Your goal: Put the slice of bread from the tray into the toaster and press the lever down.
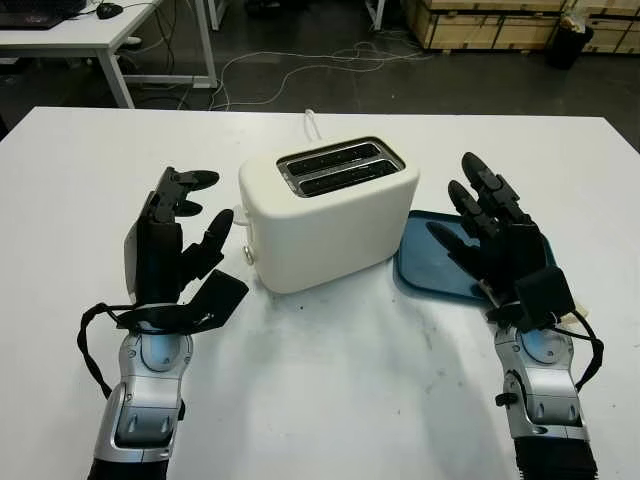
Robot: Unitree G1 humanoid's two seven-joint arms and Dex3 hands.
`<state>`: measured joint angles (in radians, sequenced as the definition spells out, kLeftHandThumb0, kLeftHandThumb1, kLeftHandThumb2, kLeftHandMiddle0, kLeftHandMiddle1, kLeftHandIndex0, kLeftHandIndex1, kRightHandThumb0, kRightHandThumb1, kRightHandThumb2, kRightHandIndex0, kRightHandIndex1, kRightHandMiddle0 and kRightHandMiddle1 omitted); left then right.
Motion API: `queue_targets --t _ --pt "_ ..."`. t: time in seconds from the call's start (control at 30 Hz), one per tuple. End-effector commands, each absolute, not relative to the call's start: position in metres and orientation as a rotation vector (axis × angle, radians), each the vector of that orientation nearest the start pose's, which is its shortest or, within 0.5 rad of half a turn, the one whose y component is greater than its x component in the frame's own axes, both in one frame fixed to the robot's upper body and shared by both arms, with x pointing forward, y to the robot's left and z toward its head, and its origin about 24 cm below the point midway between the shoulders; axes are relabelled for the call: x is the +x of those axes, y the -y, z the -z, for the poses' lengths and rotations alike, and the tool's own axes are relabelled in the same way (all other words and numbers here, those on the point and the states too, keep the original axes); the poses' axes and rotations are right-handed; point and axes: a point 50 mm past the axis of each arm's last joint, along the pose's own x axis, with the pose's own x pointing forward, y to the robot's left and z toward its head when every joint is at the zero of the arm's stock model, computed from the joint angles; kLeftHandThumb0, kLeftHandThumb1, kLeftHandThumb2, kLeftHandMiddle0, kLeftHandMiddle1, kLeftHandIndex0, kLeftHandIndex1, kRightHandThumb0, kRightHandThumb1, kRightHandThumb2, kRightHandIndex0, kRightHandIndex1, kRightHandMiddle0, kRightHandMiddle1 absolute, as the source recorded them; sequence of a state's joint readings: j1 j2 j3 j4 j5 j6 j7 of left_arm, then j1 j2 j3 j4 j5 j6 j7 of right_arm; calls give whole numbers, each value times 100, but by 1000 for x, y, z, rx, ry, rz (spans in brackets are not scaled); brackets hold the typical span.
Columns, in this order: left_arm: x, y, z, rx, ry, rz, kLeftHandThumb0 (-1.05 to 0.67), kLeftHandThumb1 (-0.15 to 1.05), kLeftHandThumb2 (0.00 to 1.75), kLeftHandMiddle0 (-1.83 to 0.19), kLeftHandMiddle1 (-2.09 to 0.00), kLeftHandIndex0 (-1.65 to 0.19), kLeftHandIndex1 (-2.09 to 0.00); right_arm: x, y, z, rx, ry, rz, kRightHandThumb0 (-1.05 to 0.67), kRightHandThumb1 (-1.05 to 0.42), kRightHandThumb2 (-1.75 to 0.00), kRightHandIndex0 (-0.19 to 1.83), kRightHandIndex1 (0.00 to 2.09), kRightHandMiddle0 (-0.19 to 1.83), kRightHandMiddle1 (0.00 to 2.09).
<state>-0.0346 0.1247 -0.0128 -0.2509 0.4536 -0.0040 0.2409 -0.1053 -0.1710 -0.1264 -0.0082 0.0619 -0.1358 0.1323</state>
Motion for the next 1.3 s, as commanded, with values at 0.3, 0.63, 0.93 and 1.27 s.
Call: queue_targets --t 0.3,0.63,0.93,1.27 --pt "254 -164 -117 535 382 -242 -62 92 55 -22 -142 -20 -108 271 197 -96 -133 277 -58 -52 -87 0 24 0 24 0" --pt "253 -165 -116 516 387 -243 -57 92 52 -18 -143 -16 -109 260 218 -111 -381 361 -59 -51 -84 0 38 6 36 5" --pt "253 -168 -117 535 398 -254 -57 92 53 -18 -142 -16 -109 225 260 -132 -979 386 -201 -50 -78 0 46 4 46 4" --pt "253 -173 -117 530 402 -259 -57 92 52 -19 -142 -17 -108 201 288 -139 -1559 -70 -371 -69 -80 0 20 0 23 0"
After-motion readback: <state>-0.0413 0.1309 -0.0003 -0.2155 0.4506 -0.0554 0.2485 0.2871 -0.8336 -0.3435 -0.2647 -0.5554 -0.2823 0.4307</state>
